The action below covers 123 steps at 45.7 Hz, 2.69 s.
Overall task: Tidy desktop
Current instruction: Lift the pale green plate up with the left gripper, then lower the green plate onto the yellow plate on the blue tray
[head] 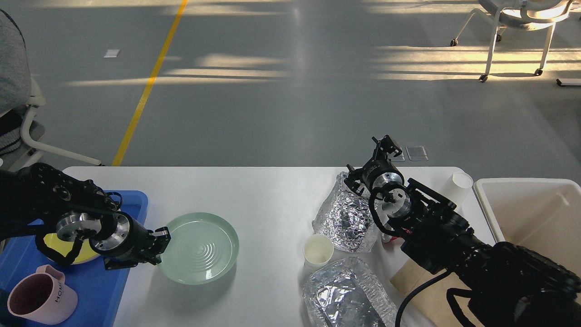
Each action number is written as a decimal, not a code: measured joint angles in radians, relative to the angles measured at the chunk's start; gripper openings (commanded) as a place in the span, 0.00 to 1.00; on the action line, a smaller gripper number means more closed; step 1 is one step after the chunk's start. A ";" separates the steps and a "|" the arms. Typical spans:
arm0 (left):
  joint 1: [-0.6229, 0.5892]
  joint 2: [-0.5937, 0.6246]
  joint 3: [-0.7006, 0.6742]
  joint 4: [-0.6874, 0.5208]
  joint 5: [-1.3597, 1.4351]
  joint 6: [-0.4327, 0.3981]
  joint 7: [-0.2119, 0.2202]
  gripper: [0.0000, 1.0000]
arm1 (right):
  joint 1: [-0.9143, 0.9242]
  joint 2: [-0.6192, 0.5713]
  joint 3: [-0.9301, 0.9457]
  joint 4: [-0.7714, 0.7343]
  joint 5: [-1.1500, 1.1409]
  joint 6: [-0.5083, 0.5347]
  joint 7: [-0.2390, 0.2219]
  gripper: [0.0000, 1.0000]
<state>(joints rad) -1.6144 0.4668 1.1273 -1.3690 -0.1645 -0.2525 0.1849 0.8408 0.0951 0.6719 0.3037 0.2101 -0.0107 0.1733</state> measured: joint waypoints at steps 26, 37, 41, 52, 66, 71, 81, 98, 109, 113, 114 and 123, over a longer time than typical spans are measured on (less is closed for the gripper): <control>-0.606 -0.038 0.171 -0.033 0.000 -0.659 -0.001 0.00 | 0.000 0.000 0.000 0.000 0.000 0.000 0.000 1.00; -0.861 -0.068 0.195 -0.033 0.021 -0.708 -0.011 0.00 | 0.000 0.000 0.000 0.000 0.001 0.000 0.000 1.00; -0.939 -0.073 0.197 -0.033 0.024 -0.708 -0.012 0.00 | 0.000 0.000 0.000 0.000 0.001 0.000 0.000 1.00; -1.090 -0.084 0.200 -0.033 0.026 -0.708 -0.007 0.00 | 0.001 0.000 0.000 0.000 0.000 0.000 0.000 1.00; -1.219 -0.084 0.206 -0.033 0.026 -0.708 -0.007 0.00 | 0.000 0.000 0.000 0.000 0.000 0.000 0.000 1.00; -1.243 -0.083 0.209 -0.033 0.026 -0.708 -0.008 0.00 | 0.000 0.000 0.000 0.000 0.000 0.000 0.000 1.00; -1.174 -0.080 0.316 -0.031 0.068 -0.708 -0.011 0.00 | 0.000 0.000 0.000 0.000 0.000 0.000 0.000 1.00; -0.785 0.026 0.538 -0.029 0.111 -0.534 -0.022 0.00 | 0.000 0.000 0.000 0.000 0.000 0.000 0.000 1.00; -0.589 0.199 0.532 -0.016 0.105 -0.278 -0.032 0.00 | 0.000 0.000 0.000 0.000 0.000 0.000 0.000 1.00; -0.518 0.254 0.516 0.006 0.101 -0.185 -0.048 0.00 | 0.000 0.000 0.000 0.000 0.000 0.000 0.000 1.00; -0.501 0.264 0.511 0.014 0.100 -0.166 -0.051 0.00 | 0.000 0.000 0.000 0.000 0.000 0.000 0.000 1.00; -0.291 0.335 0.402 0.140 0.096 -0.045 -0.062 0.00 | 0.000 0.000 0.000 0.000 0.000 0.000 0.000 1.00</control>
<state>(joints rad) -1.9052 0.8018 1.5296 -1.2292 -0.0688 -0.2974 0.1226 0.8410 0.0951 0.6719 0.3037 0.2105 -0.0107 0.1733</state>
